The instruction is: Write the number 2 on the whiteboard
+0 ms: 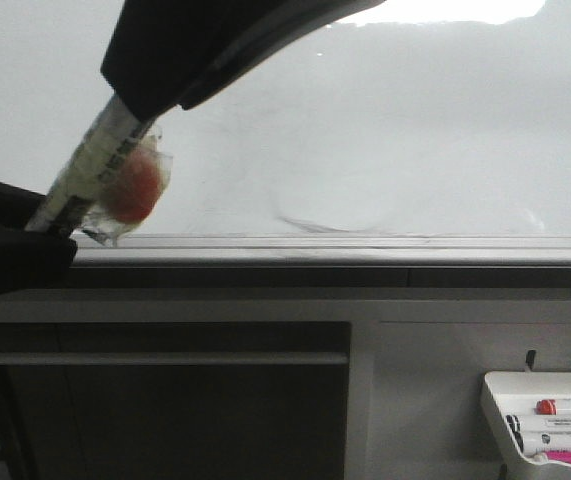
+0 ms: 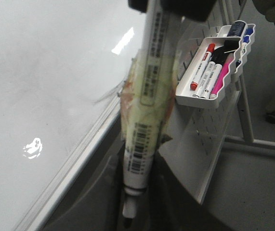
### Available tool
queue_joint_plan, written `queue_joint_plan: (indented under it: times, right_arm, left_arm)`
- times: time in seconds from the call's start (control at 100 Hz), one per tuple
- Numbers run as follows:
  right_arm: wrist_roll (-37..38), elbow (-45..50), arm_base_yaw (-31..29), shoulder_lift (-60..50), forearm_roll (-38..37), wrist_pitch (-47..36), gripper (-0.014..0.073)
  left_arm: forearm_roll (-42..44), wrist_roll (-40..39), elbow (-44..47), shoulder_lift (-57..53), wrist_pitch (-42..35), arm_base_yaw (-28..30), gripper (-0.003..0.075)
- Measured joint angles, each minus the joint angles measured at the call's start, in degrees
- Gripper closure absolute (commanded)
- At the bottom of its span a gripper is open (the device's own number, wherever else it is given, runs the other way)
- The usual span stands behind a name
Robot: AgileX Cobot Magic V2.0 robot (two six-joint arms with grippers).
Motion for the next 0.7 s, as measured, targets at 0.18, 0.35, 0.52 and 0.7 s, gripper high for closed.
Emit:
queue_joint_plan:
  times: [0.18,0.35,0.52,0.7]
  right_arm:
    - [-1.82,-0.47,-0.66,0.00,-2.15,-0.14,0.0672]
    - [-1.95,-2.48,-5.76,-0.69,-3.48,-0.58,0.0672]
    - [-2.13,-4.58,-11.92,-1.96,-5.91,-4.03,0.0671]
    - [-2.27,-4.70,-15.31,-1.33,-6.69,-5.51,0.0654]
  left_arm:
    - [-4.62,0.64,0.23,-0.23,-2.52,0.00,0.0436]
    - [-24.25,3.91,0.23,-3.49,-4.70,0.41,0.0302]
    - [-41.79,13.86,0.23,-6.31,-8.25,3.97,0.0430]
    - [-46.00,15.56,0.23,-6.90,-12.15,6.36,0.0736]
